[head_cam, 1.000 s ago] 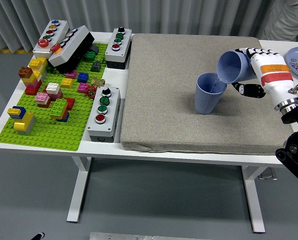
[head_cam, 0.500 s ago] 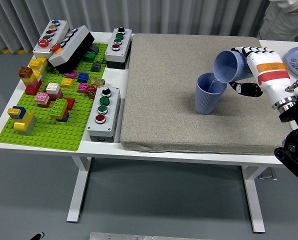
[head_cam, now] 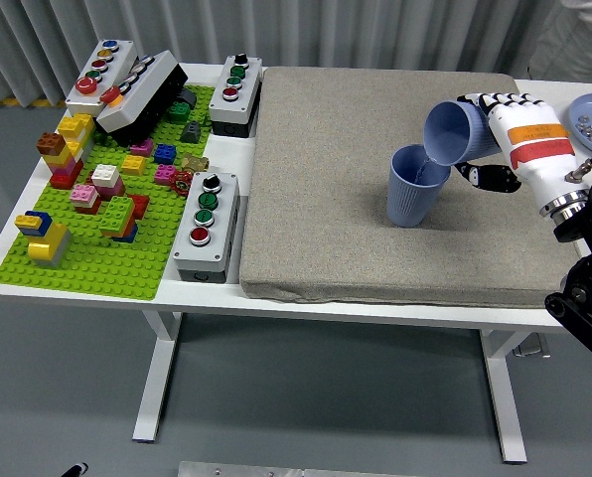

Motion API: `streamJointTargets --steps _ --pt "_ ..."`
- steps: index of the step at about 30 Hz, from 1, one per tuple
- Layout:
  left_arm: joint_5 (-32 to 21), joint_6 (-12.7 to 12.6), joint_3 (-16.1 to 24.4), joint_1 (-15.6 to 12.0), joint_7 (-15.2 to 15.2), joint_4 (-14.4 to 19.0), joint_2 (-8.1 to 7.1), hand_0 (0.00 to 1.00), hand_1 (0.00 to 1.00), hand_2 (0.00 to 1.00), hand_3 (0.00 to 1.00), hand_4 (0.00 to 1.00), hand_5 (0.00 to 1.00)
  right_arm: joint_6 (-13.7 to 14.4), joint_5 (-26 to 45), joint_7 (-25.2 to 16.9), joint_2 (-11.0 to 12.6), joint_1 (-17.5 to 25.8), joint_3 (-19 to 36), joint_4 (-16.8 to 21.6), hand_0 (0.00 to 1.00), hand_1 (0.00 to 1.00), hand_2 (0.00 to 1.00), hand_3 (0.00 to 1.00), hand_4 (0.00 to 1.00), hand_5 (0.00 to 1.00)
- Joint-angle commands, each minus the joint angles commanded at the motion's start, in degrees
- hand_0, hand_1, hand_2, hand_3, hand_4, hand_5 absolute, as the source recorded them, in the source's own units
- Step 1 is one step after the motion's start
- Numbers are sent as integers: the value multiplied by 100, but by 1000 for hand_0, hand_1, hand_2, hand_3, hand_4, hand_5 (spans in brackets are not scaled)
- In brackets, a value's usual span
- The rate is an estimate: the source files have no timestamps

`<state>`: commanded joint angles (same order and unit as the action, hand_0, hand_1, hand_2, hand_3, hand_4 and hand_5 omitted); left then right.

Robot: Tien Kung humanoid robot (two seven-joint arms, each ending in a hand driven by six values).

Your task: Pick cup pour cup place

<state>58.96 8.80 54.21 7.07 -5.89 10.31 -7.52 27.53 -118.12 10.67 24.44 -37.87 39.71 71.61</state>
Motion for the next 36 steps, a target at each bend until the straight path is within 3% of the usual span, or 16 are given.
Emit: streamJointTargets --steps 36 --pt "-23 -6 -36 51 13 0 -14 825 783 839 760 573 998 267 -326 81 87 -206 -393 -158 790 624 540 595 725 281"
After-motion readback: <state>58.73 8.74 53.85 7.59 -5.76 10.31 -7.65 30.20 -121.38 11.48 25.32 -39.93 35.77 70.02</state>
